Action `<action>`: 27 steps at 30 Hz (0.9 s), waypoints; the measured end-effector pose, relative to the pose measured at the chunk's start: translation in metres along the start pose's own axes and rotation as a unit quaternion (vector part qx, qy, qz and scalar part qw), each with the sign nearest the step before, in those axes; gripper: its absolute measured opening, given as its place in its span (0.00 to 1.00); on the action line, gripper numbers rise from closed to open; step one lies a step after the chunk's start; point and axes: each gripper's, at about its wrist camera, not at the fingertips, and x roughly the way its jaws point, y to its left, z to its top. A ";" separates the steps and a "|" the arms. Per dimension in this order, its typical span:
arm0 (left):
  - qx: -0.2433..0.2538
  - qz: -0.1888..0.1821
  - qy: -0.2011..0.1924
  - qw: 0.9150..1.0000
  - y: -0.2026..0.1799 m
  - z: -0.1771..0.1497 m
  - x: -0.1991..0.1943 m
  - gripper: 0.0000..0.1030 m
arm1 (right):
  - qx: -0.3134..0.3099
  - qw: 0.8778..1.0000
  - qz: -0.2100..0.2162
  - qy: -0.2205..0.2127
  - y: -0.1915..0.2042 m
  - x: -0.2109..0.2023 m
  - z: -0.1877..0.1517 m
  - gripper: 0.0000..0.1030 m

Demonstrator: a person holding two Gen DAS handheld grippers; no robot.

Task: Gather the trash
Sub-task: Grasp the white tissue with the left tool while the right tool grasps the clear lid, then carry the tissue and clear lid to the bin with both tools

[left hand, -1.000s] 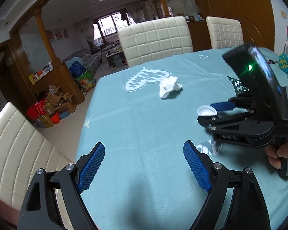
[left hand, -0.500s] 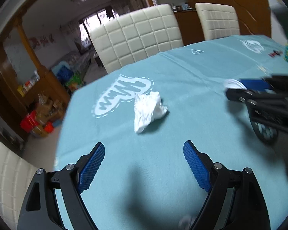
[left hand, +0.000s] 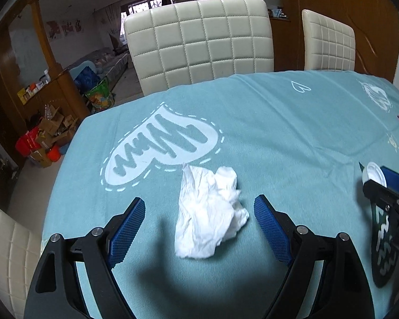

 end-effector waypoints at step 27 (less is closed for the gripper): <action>0.015 -0.012 -0.010 1.000 0.012 -0.046 -0.074 0.15 | -0.079 0.995 0.043 -0.032 0.057 -0.034 -0.018 0.41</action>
